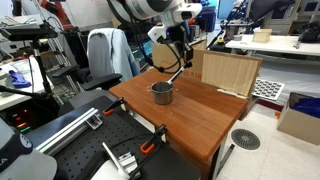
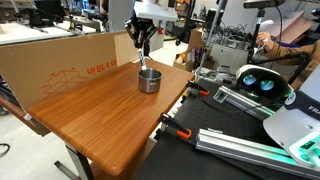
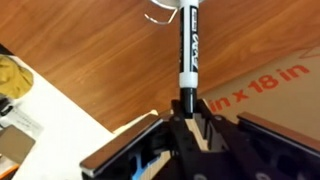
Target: Remove the marker from the pot and put it on the table
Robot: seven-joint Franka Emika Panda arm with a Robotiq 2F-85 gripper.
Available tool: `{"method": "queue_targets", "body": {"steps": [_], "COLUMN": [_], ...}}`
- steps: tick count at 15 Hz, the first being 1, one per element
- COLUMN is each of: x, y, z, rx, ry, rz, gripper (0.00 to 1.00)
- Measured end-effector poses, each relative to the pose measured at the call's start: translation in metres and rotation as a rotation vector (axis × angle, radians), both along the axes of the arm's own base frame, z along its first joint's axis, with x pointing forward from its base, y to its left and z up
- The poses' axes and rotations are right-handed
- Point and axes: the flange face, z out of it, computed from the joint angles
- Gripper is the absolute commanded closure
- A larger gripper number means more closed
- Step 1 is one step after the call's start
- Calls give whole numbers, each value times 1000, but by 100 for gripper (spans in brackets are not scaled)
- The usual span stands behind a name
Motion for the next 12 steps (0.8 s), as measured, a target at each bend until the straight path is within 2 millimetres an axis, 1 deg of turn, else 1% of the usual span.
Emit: {"method": "queue_targets", "body": {"steps": [2,3,5,8,12], "x": [5,5,2,-8,-28], "y": [-14,-22,-42,-71,-108], "z": [18,23,24,10,-25], "rx": [-2,-4,-7,-4,-1], "ry": [-35,-45,-39,-5,82], "rz": [-24,-38,-70,-109,-148], "gripper": [95,95,95,95,95]}}
